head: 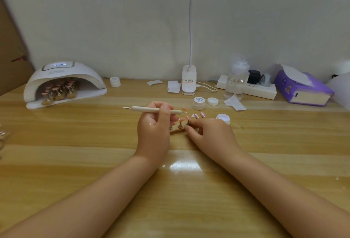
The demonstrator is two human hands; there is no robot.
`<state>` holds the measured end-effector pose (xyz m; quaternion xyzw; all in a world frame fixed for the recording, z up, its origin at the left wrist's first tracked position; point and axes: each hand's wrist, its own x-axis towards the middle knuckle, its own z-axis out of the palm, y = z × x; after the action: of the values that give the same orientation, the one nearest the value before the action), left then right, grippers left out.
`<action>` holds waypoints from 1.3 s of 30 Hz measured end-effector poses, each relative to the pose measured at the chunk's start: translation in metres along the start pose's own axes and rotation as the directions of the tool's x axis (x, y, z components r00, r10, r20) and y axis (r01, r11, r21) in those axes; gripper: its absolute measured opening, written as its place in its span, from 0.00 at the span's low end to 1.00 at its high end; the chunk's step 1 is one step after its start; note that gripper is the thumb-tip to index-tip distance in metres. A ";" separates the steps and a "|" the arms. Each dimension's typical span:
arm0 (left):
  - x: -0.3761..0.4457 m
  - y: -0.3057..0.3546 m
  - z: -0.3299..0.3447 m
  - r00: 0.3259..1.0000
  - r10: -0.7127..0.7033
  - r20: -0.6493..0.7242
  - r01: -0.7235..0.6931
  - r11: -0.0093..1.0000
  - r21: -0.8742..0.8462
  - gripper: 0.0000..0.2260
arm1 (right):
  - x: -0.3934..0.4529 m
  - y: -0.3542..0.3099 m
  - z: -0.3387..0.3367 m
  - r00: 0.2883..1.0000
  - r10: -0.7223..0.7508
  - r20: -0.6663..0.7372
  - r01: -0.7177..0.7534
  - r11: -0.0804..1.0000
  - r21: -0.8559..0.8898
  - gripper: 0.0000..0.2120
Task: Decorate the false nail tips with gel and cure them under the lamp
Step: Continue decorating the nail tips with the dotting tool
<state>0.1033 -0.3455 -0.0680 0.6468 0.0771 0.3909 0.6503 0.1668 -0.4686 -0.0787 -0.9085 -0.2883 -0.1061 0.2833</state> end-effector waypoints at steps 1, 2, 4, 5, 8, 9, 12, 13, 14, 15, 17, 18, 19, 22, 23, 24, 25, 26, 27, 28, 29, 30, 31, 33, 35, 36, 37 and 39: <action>0.000 0.000 -0.001 1.000 0.000 -0.002 0.000 1.000 0.002 0.10 | 0.000 0.000 -0.001 1.000 -0.001 -0.003 0.001 1.000 0.007 0.13; 0.001 0.000 -0.001 1.000 0.001 -0.005 -0.001 1.000 0.005 0.10 | 0.001 0.000 -0.001 1.000 -0.002 -0.002 0.002 1.000 0.009 0.12; 0.001 0.000 -0.001 1.000 0.002 -0.008 -0.002 1.000 0.007 0.10 | 0.001 -0.001 -0.002 1.000 0.000 -0.003 0.000 1.000 0.002 0.12; 0.000 0.000 -0.002 1.000 0.004 -0.008 -0.004 1.000 0.009 0.10 | 0.000 -0.001 -0.002 1.000 0.003 -0.009 -0.003 1.000 0.002 0.11; 0.000 0.000 -0.002 1.000 0.007 -0.003 -0.006 1.000 0.012 0.10 | -0.001 -0.002 -0.003 1.000 0.015 -0.013 -0.015 1.000 -0.004 0.11; 0.000 -0.001 -0.002 1.000 0.005 -0.003 -0.005 1.000 0.011 0.10 | -0.001 -0.002 -0.003 1.000 0.014 -0.007 -0.014 1.000 -0.018 0.11; 0.000 -0.001 -0.002 1.000 0.002 -0.002 -0.002 1.000 0.009 0.10 | -0.001 -0.003 -0.003 1.000 -0.014 0.009 0.015 0.994 -0.107 0.13; 0.001 -0.002 -0.002 1.000 0.003 0.000 -0.003 1.000 0.010 0.10 | -0.002 -0.003 -0.003 0.999 -0.033 0.010 0.034 0.989 -0.143 0.13; 0.001 -0.002 -0.002 1.000 0.005 0.001 -0.005 1.000 0.011 0.10 | -0.003 -0.004 -0.003 0.998 -0.056 0.007 0.057 0.983 -0.173 0.14; 0.001 -0.002 -0.002 1.000 0.007 0.002 -0.007 1.000 0.012 0.10 | -0.004 -0.005 -0.004 0.997 -0.079 -0.002 0.077 0.979 -0.190 0.14; 0.001 -0.003 -0.002 1.000 0.010 0.003 -0.010 1.000 0.013 0.10 | -0.006 -0.007 -0.004 0.993 -0.108 -0.036 0.100 0.978 -0.183 0.13; 0.001 -0.003 -0.002 1.000 0.010 0.003 -0.011 1.000 0.014 0.10 | -0.007 -0.008 -0.004 0.992 -0.113 -0.062 0.102 0.981 -0.163 0.11; 0.001 -0.003 -0.003 1.000 0.010 0.002 -0.010 1.000 0.013 0.10 | -0.008 -0.009 -0.004 0.990 -0.115 -0.088 0.101 0.985 -0.142 0.10; 0.001 -0.002 -0.003 1.000 -0.003 -0.007 0.003 1.000 0.010 0.10 | -0.009 -0.008 -0.003 0.988 -0.102 -0.113 0.087 0.987 -0.133 0.09; 0.001 -0.001 -0.002 1.000 -0.005 -0.008 0.006 1.000 0.009 0.10 | -0.009 -0.007 -0.003 0.990 -0.094 -0.105 0.080 0.988 -0.131 0.09; 0.001 -0.001 -0.002 1.000 -0.007 -0.006 0.007 1.000 0.010 0.10 | -0.008 -0.006 -0.003 0.992 -0.085 -0.097 0.072 0.989 -0.125 0.09; 0.001 0.000 -0.002 1.000 -0.006 -0.003 0.006 1.000 0.012 0.10 | -0.007 -0.005 -0.003 0.993 -0.076 -0.094 0.065 0.991 -0.119 0.09; 0.000 0.000 -0.001 1.000 -0.003 0.002 0.003 1.000 0.012 0.10 | -0.007 -0.004 -0.003 0.993 -0.069 -0.096 0.059 0.992 -0.107 0.09; 0.000 0.001 -0.001 1.000 0.001 0.008 -0.001 1.000 0.011 0.10 | -0.007 -0.003 -0.003 0.992 -0.064 -0.108 0.056 0.995 -0.082 0.08; -0.001 0.002 -0.001 1.000 0.005 0.018 -0.005 1.000 0.011 0.10 | -0.007 -0.003 -0.003 0.990 -0.059 -0.127 0.054 0.998 -0.040 0.07; -0.001 0.002 -0.001 0.999 0.010 0.031 -0.010 1.000 0.013 0.10 | -0.007 -0.003 -0.004 0.988 -0.050 -0.147 0.053 0.999 0.011 0.06; -0.002 0.003 -0.001 0.999 0.017 0.047 -0.018 1.000 0.016 0.10 | -0.007 -0.002 -0.004 0.986 -0.039 -0.163 0.050 0.997 0.062 0.05; -0.003 0.004 -0.001 0.998 0.026 0.064 -0.027 0.999 0.019 0.09 | -0.007 -0.002 -0.005 0.984 -0.027 -0.174 0.047 0.993 0.111 0.04; -0.005 0.004 -0.001 0.994 0.051 0.097 -0.054 0.998 0.024 0.09 | -0.007 0.000 -0.006 0.983 -0.007 -0.183 0.046 0.978 0.205 0.02; -0.006 0.005 -0.001 0.988 0.086 0.125 -0.091 0.995 0.037 0.08 | -0.007 0.001 -0.006 0.982 0.005 -0.186 0.046 0.961 0.271 0.03; -0.006 0.005 -0.001 0.985 0.104 0.135 -0.111 0.993 0.046 0.08 | -0.008 0.001 -0.006 0.983 0.007 -0.185 0.048 0.956 0.290 0.04; -0.006 0.005 -0.002 0.982 0.122 0.145 -0.131 0.990 0.060 0.08 | -0.008 0.001 -0.007 0.983 0.006 -0.183 0.050 0.953 0.299 0.04; -0.006 0.004 -0.003 0.974 0.155 0.166 -0.173 0.980 0.101 0.09 | -0.009 0.001 -0.006 0.984 0.001 -0.180 0.053 0.954 0.295 0.04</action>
<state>0.0960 -0.3477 -0.0672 0.7162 -0.0059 0.3860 0.5814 0.1598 -0.4770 -0.0770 -0.8381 -0.2866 -0.1460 0.4406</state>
